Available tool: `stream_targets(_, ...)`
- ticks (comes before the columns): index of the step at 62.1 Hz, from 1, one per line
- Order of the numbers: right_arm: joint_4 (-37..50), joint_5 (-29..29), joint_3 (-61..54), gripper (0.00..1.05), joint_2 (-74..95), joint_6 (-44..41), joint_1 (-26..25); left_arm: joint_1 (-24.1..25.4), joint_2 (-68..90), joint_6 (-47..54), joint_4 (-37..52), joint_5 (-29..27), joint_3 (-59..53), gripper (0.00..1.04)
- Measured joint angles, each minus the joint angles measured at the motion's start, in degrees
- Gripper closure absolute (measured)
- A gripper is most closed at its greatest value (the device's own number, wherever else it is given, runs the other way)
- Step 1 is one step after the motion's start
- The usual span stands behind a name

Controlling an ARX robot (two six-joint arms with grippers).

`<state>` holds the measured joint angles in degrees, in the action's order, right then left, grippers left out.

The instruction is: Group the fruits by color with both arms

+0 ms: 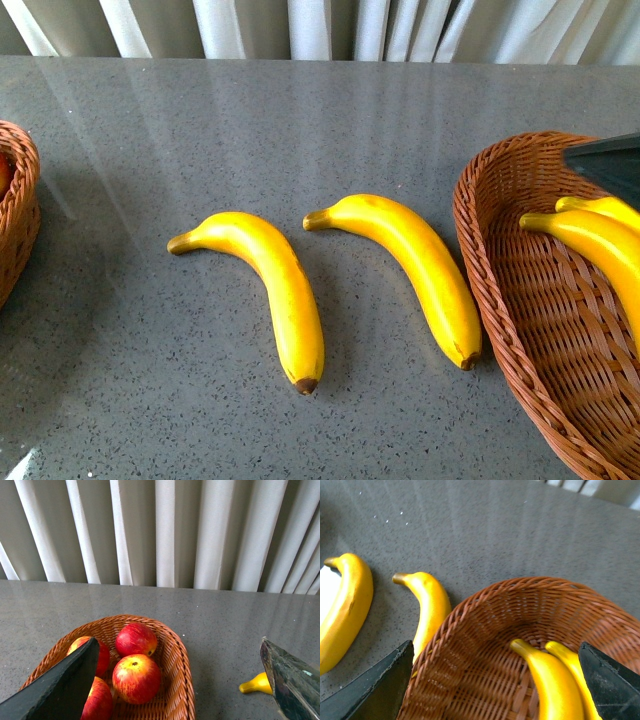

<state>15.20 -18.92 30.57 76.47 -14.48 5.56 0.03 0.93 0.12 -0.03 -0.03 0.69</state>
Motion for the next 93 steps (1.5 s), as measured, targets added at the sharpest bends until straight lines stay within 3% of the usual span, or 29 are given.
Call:
stream_targets(15, -0.81, 2.69, 11.96, 0.09, 15.98, 1.20, 11.52, 0.00, 0.00, 0.00, 0.00, 0.00, 0.00, 0.09)
stream_targets(33, -5.31, 6.84, 24.26, 0.09, 28.50, 3.61, 20.31, 0.00, 0.00, 0.00, 0.00, 0.00, 0.00, 0.09)
stream_targets(54, -9.46, 8.11, 35.82, 0.09, 39.47, 9.33, 27.26, 0.00, 0.00, 0.00, 0.00, 0.00, 0.00, 0.09)
stream_targets(70, -10.99, 9.94, 38.51, 0.09, 43.58, 10.45, 31.06, 0.00, 0.00, 0.00, 0.00, 0.02, 0.00, 0.09)
stream_targets(93, -12.04, 10.78, 39.78, 0.09, 46.90, 12.44, 32.94, 0.00, 0.00, 0.00, 0.00, 0.00, -0.02, 0.09)
